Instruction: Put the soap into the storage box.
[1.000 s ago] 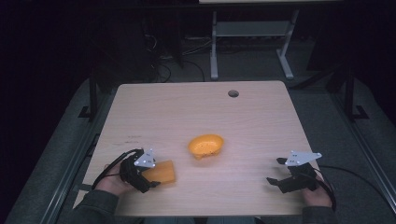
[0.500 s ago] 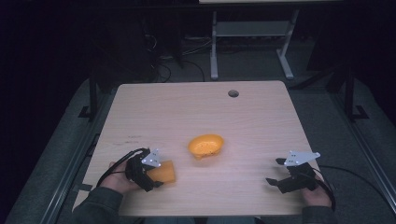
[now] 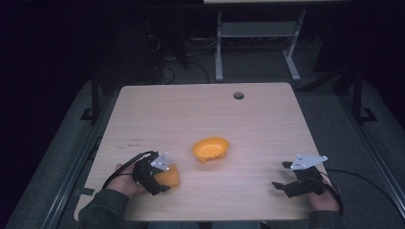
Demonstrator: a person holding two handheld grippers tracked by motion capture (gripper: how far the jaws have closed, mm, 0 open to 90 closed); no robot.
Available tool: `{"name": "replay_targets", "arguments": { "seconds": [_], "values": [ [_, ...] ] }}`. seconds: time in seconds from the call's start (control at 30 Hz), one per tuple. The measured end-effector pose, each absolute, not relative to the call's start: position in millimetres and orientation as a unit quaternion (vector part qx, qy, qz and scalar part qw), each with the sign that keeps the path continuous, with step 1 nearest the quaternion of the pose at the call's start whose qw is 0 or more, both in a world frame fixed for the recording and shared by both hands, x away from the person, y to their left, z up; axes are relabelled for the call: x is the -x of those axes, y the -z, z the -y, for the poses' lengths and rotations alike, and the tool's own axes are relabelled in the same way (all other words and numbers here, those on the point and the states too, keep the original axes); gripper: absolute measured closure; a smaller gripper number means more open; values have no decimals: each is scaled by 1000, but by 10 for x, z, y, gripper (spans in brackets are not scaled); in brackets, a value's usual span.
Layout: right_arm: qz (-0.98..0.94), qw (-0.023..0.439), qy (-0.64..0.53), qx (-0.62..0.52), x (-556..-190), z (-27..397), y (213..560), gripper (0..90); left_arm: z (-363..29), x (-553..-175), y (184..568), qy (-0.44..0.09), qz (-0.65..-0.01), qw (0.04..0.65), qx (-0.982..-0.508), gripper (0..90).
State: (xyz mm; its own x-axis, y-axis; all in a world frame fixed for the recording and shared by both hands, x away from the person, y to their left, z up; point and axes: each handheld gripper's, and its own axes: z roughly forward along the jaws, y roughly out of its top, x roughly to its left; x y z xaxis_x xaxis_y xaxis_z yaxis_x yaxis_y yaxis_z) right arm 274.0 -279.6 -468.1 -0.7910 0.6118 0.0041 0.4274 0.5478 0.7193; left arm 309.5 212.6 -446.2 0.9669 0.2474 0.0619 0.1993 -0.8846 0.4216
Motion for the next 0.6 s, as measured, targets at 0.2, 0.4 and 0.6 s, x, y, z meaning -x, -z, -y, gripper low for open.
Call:
{"name": "replay_targets", "arguments": {
  "seconds": [0.2, 0.4, 0.6],
  "values": [
    [-871, 125, -371, -297, -2739, 2795, 4679, 137, -2134, -3092, 4474, -57, -115, 215, -968, 187],
    [-871, 125, -371, -298, -2740, 2796, 4680, 137, -2129, -3079, 4471, -63, -117, 216, -967, 191],
    [-869, 126, -372, -301, -2732, 2798, 4676, 137, -2135, -3052, 4438, -70, -118, 214, -967, 206]
  ]
}}
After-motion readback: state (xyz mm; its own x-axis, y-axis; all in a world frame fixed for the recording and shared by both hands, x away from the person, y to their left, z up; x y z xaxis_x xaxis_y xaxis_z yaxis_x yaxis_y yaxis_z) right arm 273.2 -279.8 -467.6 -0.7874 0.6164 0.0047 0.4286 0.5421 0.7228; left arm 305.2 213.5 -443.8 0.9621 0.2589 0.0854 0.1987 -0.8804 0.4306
